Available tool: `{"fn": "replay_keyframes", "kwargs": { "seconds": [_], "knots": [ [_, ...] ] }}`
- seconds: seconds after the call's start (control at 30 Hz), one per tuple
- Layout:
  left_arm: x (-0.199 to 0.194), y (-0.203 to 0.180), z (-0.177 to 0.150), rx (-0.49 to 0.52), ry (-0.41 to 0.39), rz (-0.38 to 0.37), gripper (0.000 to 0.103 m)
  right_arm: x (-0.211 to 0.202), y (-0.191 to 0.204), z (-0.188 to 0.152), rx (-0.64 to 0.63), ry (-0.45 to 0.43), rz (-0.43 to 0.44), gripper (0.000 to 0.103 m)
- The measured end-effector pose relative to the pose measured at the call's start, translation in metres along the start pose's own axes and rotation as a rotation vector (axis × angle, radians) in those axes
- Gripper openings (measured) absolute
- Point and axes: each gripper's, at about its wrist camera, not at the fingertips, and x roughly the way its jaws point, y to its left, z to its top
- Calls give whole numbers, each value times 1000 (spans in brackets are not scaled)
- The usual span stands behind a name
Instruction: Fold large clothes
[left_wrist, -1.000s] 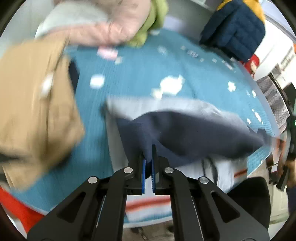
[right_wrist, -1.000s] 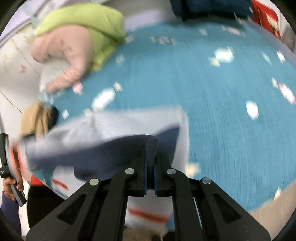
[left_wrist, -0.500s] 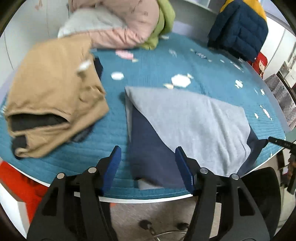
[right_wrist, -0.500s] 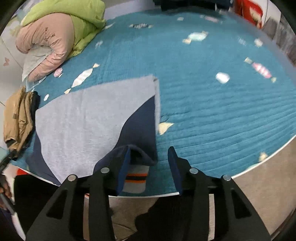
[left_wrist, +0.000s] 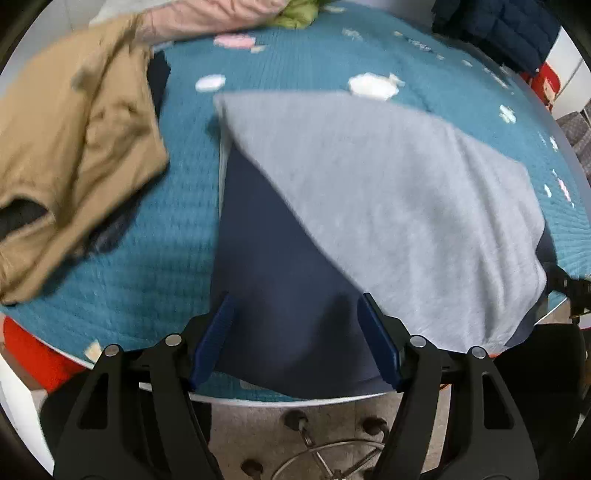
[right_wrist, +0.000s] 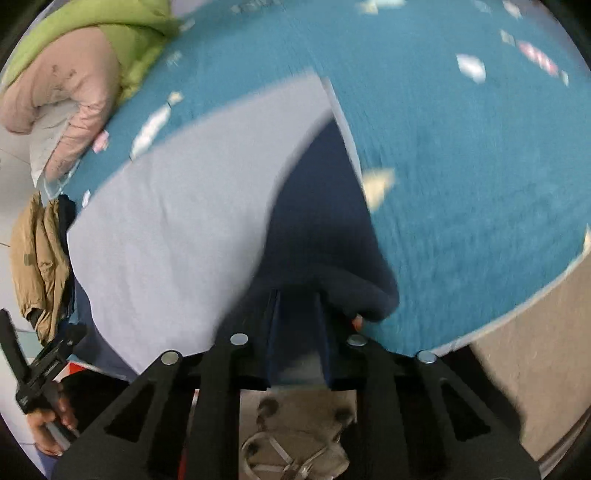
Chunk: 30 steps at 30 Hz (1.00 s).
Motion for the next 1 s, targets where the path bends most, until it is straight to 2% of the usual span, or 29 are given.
{"fn": "replay_keyframes", "kwargs": {
  "seconds": [0.17, 0.3, 0.4, 0.5, 0.63, 0.73, 0.83, 1.0],
  "knots": [
    [16, 4, -8, -4, 13, 6, 77, 21, -17, -7, 61, 26, 30, 15],
    [3, 11, -7, -37, -18, -41, 77, 7, -5, -4, 35, 5, 2, 18],
    [-16, 23, -7, -88, -85, -70, 78, -19, 16, 0, -12, -82, 15, 18],
    [-27, 41, -5, -155, -126, -70, 81, -34, 49, 20, -65, -146, 93, 18],
    [-21, 56, -4, -208, -109, -58, 82, -28, 105, 63, -138, -176, 172, 18],
    [-13, 64, -6, -242, -86, -70, 82, -14, 137, 88, -146, -161, 218, 11],
    [-5, 69, -9, -252, -72, -90, 83, 11, 160, 120, -119, -134, 227, 8],
    [10, 70, -8, -269, -40, -116, 83, 59, 154, 145, -67, -28, 176, 6]
  ]
}}
